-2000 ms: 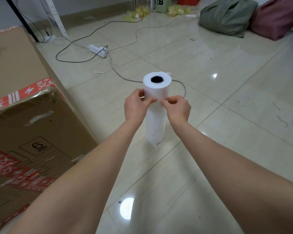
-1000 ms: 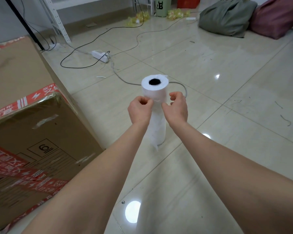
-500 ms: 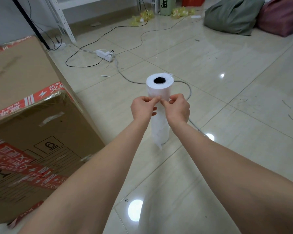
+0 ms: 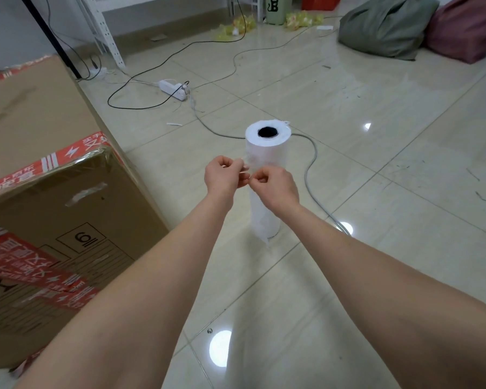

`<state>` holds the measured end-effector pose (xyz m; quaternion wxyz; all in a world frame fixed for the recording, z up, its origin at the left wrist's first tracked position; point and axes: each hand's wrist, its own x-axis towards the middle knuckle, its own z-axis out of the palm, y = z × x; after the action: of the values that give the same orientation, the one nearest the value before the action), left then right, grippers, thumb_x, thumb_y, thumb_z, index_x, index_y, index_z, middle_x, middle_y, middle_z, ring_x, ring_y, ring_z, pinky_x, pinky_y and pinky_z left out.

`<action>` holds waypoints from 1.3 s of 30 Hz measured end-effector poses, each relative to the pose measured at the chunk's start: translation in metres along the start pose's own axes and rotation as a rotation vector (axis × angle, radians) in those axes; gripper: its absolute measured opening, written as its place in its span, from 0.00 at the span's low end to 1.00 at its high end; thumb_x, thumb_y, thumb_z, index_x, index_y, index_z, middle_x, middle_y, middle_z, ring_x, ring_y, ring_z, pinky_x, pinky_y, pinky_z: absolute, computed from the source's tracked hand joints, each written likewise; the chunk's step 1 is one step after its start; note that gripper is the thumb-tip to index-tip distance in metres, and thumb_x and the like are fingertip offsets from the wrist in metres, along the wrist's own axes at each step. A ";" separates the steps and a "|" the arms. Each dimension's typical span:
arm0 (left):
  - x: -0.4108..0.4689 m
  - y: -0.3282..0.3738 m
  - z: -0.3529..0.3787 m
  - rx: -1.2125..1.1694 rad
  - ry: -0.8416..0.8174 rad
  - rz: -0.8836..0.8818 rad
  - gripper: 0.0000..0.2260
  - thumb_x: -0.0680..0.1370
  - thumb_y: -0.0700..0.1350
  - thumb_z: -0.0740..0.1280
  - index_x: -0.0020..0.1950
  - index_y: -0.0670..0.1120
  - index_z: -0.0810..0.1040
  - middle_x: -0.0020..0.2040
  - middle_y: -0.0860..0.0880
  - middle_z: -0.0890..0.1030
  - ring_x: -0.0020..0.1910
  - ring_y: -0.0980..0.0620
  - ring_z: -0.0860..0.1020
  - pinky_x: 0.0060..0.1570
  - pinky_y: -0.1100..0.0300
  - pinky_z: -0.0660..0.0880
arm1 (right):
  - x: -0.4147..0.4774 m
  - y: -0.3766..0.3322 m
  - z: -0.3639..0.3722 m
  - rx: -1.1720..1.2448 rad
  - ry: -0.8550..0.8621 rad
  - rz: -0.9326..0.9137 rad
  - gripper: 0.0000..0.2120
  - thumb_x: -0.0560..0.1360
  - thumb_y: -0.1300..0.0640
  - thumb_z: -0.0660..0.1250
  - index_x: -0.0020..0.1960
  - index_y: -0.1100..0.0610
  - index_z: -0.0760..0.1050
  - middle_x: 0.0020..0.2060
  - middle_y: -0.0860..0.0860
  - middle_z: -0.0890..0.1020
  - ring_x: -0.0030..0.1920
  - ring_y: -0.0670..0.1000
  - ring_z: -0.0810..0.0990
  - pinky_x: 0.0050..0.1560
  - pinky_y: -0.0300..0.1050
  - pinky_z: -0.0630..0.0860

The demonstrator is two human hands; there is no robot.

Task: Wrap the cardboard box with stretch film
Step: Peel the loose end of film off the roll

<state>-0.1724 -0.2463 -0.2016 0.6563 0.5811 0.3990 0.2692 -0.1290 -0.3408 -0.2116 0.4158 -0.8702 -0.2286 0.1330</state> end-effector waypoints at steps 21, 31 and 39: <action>0.023 0.001 -0.052 0.294 0.190 0.030 0.08 0.75 0.34 0.63 0.38 0.44 0.71 0.43 0.46 0.77 0.26 0.54 0.79 0.24 0.63 0.77 | 0.024 -0.027 -0.013 0.218 0.273 0.229 0.46 0.63 0.44 0.76 0.73 0.51 0.56 0.66 0.52 0.66 0.62 0.56 0.74 0.49 0.48 0.72; 0.023 0.004 -0.043 0.146 0.007 -0.043 0.09 0.77 0.45 0.65 0.39 0.43 0.71 0.34 0.48 0.70 0.32 0.51 0.73 0.45 0.54 0.80 | 0.011 -0.007 -0.002 0.184 0.275 0.249 0.52 0.64 0.40 0.75 0.77 0.55 0.49 0.74 0.53 0.59 0.71 0.56 0.64 0.63 0.52 0.68; 0.026 -0.002 -0.043 0.599 0.111 0.139 0.06 0.74 0.41 0.67 0.37 0.43 0.80 0.38 0.44 0.81 0.40 0.43 0.81 0.43 0.55 0.77 | 0.033 -0.046 -0.009 0.102 0.316 0.173 0.50 0.62 0.38 0.76 0.75 0.51 0.54 0.69 0.51 0.61 0.65 0.55 0.67 0.49 0.47 0.67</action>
<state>-0.1946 -0.2023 -0.2096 0.4132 0.7588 0.4552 0.2151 -0.1101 -0.3040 -0.1712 0.4770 -0.8745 -0.0778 0.0413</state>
